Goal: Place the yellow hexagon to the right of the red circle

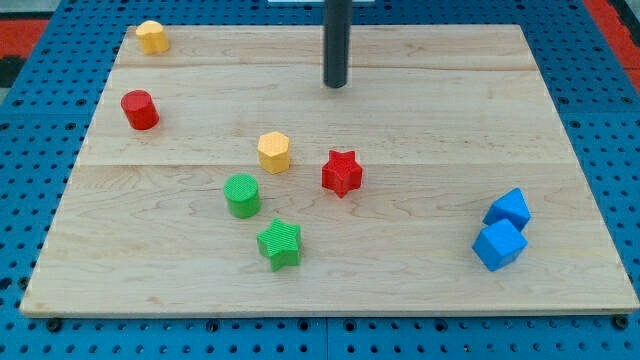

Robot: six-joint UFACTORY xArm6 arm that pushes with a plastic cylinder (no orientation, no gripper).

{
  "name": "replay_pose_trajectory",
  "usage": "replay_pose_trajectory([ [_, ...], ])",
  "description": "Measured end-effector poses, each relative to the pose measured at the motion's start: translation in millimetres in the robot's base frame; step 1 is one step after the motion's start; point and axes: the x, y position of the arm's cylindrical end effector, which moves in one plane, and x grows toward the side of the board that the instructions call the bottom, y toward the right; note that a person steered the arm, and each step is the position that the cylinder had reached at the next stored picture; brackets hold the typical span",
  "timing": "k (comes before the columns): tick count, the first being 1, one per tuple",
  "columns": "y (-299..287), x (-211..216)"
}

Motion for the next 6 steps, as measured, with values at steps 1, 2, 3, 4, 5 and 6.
replay_pose_trajectory([
  [1, 20.8, 37.2],
  [2, 41.7, 80.3],
  [3, -36.8, 119.2],
  [4, -71.7, 121.1],
  [5, -85.5, 136.1],
  [6, -118.6, 109.0],
])
